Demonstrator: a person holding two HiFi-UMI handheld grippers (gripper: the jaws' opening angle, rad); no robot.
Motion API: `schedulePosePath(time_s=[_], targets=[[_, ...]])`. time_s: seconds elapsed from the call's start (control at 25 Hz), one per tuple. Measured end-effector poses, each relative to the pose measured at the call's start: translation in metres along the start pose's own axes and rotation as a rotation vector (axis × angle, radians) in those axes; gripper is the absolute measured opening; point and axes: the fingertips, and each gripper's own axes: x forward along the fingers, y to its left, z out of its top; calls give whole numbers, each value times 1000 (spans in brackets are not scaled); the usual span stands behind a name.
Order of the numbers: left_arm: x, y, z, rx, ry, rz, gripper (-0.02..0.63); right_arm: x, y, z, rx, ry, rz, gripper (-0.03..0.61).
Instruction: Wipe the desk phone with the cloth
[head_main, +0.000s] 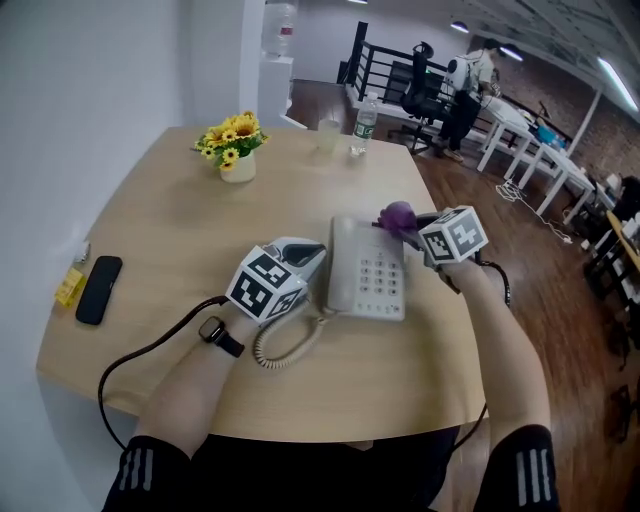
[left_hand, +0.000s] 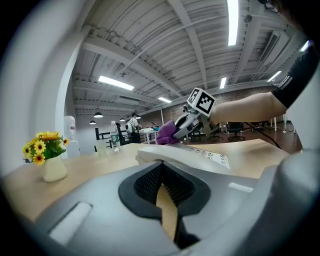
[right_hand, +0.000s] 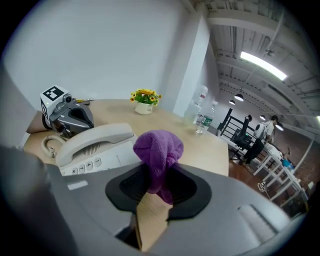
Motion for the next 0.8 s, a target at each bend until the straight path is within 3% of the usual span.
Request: schedulePosePath(time_s=[0.16, 0.32, 0.48, 0.8], targets=[[-1, 0, 0, -3, 0, -2, -6, -15, -24, -19, 4, 32, -74, 107], [0, 1, 0, 1, 0, 0, -6, -22, -26, -10, 22, -43, -65, 107], [-1, 0, 0, -1, -1, 0, -6, -12, -3, -13, -32, -18, -34, 107], [0, -1, 0, 8, 3, -2, -6, -37, 61, -40, -127, -79, 57, 107]])
